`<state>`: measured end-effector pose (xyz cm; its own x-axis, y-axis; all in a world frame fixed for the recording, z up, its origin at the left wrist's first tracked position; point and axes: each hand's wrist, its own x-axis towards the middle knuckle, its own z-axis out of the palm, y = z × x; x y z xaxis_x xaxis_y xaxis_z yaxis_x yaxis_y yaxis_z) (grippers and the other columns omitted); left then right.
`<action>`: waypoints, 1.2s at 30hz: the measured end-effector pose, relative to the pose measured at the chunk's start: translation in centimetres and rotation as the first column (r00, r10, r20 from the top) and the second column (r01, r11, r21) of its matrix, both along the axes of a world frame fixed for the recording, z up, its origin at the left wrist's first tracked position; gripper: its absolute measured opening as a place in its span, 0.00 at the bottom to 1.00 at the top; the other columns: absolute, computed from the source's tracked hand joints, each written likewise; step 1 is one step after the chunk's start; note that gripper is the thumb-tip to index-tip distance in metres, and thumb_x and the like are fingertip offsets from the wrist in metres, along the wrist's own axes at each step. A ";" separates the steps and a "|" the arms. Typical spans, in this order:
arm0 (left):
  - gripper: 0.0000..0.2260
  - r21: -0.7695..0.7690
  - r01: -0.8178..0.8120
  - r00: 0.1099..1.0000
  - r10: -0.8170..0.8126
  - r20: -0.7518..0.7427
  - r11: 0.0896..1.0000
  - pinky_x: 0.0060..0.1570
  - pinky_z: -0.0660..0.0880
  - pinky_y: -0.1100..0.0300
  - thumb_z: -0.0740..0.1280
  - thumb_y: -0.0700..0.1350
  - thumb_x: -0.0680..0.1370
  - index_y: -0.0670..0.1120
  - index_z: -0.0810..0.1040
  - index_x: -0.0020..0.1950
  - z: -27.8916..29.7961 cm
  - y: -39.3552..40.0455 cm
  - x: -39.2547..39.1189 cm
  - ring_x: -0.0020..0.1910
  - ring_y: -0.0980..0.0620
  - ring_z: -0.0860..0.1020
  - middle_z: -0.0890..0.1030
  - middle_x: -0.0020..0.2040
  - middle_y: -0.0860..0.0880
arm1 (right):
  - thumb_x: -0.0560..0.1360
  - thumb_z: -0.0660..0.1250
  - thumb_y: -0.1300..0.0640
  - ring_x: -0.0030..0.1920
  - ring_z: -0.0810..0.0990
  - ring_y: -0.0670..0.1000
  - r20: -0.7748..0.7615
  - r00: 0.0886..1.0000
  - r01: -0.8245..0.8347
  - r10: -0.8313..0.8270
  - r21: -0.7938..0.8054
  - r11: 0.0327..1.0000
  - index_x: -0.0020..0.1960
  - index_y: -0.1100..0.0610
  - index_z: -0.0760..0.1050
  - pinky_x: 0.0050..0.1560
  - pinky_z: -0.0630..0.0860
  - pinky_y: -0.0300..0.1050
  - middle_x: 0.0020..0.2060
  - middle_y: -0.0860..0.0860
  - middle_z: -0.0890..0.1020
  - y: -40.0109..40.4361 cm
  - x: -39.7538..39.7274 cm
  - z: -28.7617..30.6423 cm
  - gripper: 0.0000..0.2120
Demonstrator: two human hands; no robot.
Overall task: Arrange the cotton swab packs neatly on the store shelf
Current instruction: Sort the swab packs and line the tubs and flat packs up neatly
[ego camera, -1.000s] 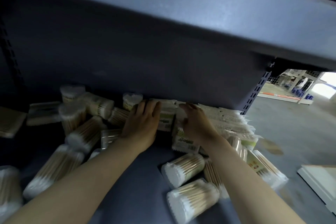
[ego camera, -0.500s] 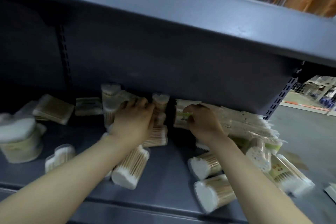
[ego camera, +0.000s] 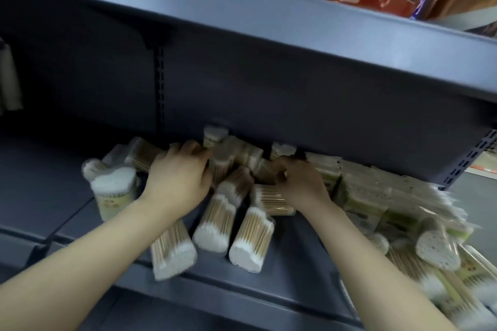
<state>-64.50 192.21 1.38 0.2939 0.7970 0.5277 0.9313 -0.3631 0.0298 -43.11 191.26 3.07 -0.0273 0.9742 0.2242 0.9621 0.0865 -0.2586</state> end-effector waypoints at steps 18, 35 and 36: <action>0.23 0.009 0.010 0.995 -0.010 0.098 1.000 0.36 0.63 0.58 0.50 0.56 0.72 0.47 0.81 0.40 0.0 1.5 -8.7 0.41 0.39 0.78 0.81 0.43 0.44 | 0.80 0.54 0.56 0.60 0.73 0.51 0.025 0.977 -0.211 0.211 -0.023 0.977 0.61 0.57 0.74 0.57 0.68 0.44 0.60 0.52 0.76 3.0 -7.7 0.8 0.15; 0.11 -0.165 -0.133 0.963 0.167 0.213 0.977 0.38 0.66 0.60 0.57 0.47 0.79 0.46 0.78 0.53 -0.1 5.9 -12.8 0.47 0.48 0.76 0.79 0.48 0.48 | 0.75 0.64 0.58 0.68 0.67 0.52 0.016 0.948 -0.315 0.318 -0.106 0.943 0.70 0.55 0.65 0.68 0.63 0.43 0.69 0.52 0.69 9.3 -12.6 1.5 0.24; 0.11 -0.171 -0.133 0.960 0.170 0.223 0.976 0.40 0.68 0.59 0.58 0.47 0.79 0.46 0.78 0.53 -0.2 6.1 -13.0 0.47 0.48 0.76 0.80 0.49 0.48 | 0.75 0.65 0.57 0.69 0.65 0.53 0.047 0.945 -0.314 0.324 -0.155 0.937 0.71 0.55 0.63 0.69 0.61 0.46 0.70 0.52 0.67 9.6 -13.0 1.5 0.26</action>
